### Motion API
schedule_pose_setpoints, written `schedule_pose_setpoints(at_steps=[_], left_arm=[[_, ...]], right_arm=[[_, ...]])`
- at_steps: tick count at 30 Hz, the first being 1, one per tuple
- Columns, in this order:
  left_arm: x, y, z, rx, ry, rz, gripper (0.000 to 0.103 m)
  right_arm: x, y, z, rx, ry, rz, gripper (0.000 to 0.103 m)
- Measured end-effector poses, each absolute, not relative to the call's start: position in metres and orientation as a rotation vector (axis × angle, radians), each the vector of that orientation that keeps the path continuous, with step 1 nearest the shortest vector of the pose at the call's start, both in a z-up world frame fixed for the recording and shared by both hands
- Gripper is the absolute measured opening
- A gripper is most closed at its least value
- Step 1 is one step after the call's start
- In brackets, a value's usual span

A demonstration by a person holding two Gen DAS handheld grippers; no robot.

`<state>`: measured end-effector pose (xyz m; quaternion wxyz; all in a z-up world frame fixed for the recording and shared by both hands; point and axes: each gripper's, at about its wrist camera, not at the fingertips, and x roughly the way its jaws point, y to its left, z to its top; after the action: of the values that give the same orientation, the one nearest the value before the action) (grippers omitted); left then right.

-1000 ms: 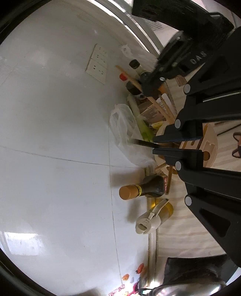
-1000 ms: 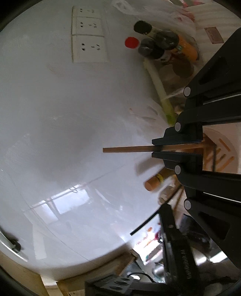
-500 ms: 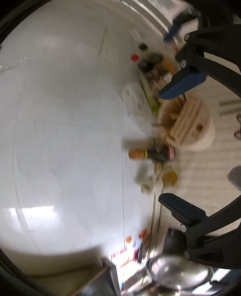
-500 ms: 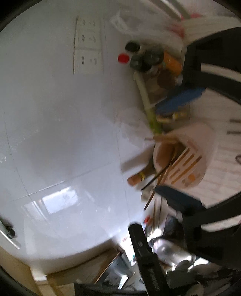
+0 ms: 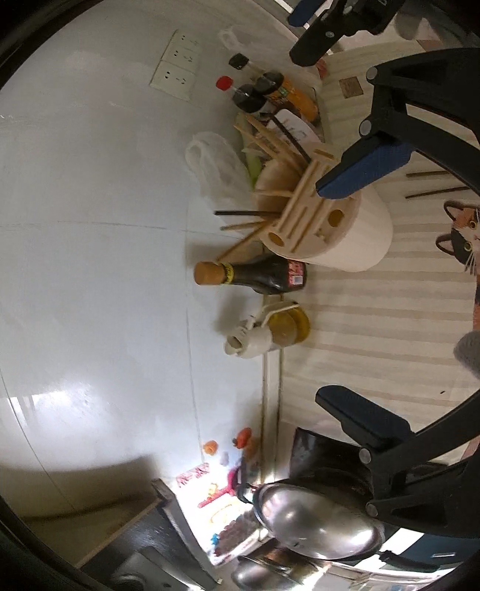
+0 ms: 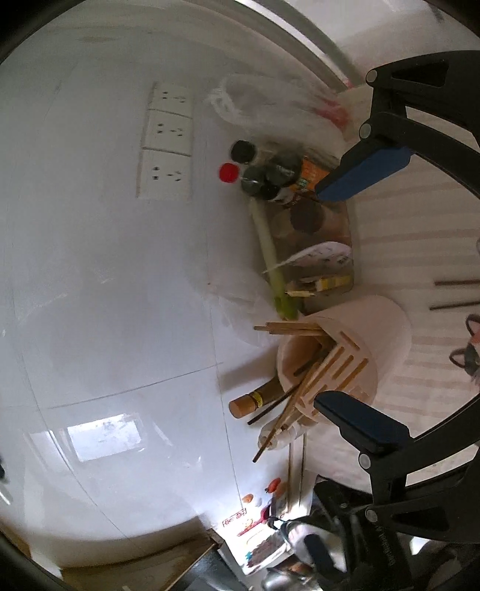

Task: Organize utensils
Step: 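Move both open tools back down to the remaining dark chopsticks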

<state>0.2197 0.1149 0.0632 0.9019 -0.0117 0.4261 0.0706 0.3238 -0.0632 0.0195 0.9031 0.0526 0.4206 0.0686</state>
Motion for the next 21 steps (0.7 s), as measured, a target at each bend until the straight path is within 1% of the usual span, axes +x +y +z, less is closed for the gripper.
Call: schedule_pose_setpoints(at_steps=[4,10,13,15,19,20,21], left_arm=[[0.205,0.113,0.035,-0.016,0.924,0.175,0.103],[0.183,0.105,-0.045,0.005,1.069,0.214,0.103],[0.172,0.101,-0.087,-0.002,1.154,0.227,0.103],[0.165,0.097,-0.110,0.006,1.203,0.229,0.103],[0.157,0.087,-0.142,0.034,1.273,0.226,0.103],[0.156,0.086,-0.147,0.038,1.285,0.226,0.103],[0.156,0.085,-0.152,0.043,1.298,0.226,0.103]], right_arm=[[0.315,-0.073,-0.014,0.127,0.961,0.130,0.103],[0.296,-0.082,-0.118,0.092,1.240,0.116,0.103],[0.284,-0.085,-0.176,0.067,1.375,0.108,0.093],[0.277,-0.085,-0.202,0.057,1.435,0.112,0.085],[0.266,-0.078,-0.238,0.047,1.513,0.136,0.081],[0.265,-0.075,-0.243,0.035,1.521,0.137,0.077],[0.263,-0.073,-0.248,0.027,1.533,0.140,0.068]])
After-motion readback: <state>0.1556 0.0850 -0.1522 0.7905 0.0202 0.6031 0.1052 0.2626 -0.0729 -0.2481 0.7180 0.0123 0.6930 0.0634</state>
